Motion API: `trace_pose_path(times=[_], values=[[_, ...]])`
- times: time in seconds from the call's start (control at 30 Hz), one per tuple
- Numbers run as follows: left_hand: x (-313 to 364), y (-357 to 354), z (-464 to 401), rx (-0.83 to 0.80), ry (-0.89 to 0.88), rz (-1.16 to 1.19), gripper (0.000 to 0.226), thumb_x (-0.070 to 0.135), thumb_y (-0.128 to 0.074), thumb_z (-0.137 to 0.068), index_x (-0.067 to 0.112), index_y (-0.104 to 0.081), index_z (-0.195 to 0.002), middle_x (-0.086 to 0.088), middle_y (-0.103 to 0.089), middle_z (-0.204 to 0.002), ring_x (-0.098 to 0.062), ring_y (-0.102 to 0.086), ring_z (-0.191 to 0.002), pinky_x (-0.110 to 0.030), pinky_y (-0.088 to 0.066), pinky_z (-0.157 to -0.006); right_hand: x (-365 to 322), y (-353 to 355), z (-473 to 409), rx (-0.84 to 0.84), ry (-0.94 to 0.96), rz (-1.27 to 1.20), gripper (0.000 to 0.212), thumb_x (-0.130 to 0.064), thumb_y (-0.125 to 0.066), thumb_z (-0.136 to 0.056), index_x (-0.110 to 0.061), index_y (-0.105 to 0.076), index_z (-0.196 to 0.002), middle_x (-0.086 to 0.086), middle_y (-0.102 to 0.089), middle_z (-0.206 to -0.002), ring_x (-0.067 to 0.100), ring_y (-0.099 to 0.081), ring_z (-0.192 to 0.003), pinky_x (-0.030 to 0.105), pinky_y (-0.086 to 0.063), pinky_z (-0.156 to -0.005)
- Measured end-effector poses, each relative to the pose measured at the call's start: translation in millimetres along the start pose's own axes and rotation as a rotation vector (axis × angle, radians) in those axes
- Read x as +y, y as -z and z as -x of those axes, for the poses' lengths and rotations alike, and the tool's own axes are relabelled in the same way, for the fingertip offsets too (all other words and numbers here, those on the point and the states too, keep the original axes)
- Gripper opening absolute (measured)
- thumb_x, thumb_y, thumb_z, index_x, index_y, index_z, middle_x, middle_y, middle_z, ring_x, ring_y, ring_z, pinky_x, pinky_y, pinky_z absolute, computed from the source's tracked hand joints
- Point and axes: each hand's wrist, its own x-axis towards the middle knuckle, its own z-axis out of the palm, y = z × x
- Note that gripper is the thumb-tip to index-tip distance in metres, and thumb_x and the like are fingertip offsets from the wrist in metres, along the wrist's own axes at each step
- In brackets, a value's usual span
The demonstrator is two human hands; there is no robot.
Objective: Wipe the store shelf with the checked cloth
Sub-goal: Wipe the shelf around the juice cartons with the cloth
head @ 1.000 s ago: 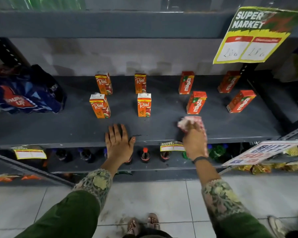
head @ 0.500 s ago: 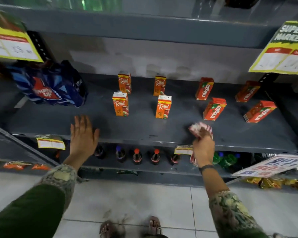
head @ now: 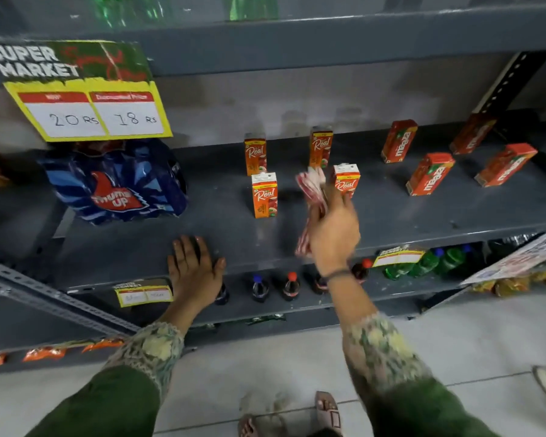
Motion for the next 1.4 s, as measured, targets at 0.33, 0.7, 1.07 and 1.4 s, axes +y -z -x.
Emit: trace_pose_path(times=[0.33, 0.7, 1.07, 1.4], values=[[-3.1, 1.0, -1.8, -0.033, -0.015, 0.02, 0.07, 0.051, -0.018, -0.095, 0.012, 0.009, -0.147, -0.019, 0.013, -0.156, -0.035, 0.013, -0.143, -0.048, 0.005, -0.117, -14.6, -98.3, -58.2, -0.538, 0.002, 0.411, 0.032, -0.009, -0.041, -0.095, -0.007, -0.058, -0.122, 0.014, -0.045, -0.138, 0.035, -0.048, -0.121, 0.046, -0.048, -0.092], [-0.4, 8.5, -2.5, -0.132, 0.008, 0.02, 0.07, 0.053, -0.013, -0.093, 0.016, 0.017, -0.145, -0.015, 0.023, -0.154, -0.03, 0.022, -0.142, -0.046, 0.01, -0.116, 15.3, -69.4, -25.1, -0.319, -0.035, 0.279, 0.042, 0.0, -0.052, -0.085, -0.018, -0.06, -0.121, 0.008, -0.056, -0.13, 0.033, -0.053, -0.117, 0.039, -0.054, -0.078], [0.7, 8.1, -2.1, -0.123, 0.023, 0.006, 0.07, 0.053, -0.015, -0.093, 0.018, 0.016, -0.145, -0.015, 0.021, -0.154, -0.03, 0.021, -0.142, -0.045, 0.009, -0.116, 14.6, -64.4, -42.7, -0.615, 0.009, 0.403, 0.04, -0.002, -0.049, -0.088, -0.013, -0.056, -0.126, 0.015, -0.033, -0.144, 0.038, -0.055, -0.113, 0.044, -0.05, -0.09], [0.2, 5.6, -2.0, -0.103, 0.04, -0.014, 0.07, 0.056, -0.011, -0.092, 0.019, 0.017, -0.145, -0.014, 0.023, -0.154, -0.028, 0.023, -0.142, -0.045, 0.01, -0.116, 44.0, -5.9, 13.5, -0.617, -0.004, 0.154, 0.031, -0.013, -0.05, -0.09, -0.018, -0.062, -0.118, 0.009, -0.045, -0.132, 0.035, -0.066, -0.089, 0.031, -0.048, -0.074]])
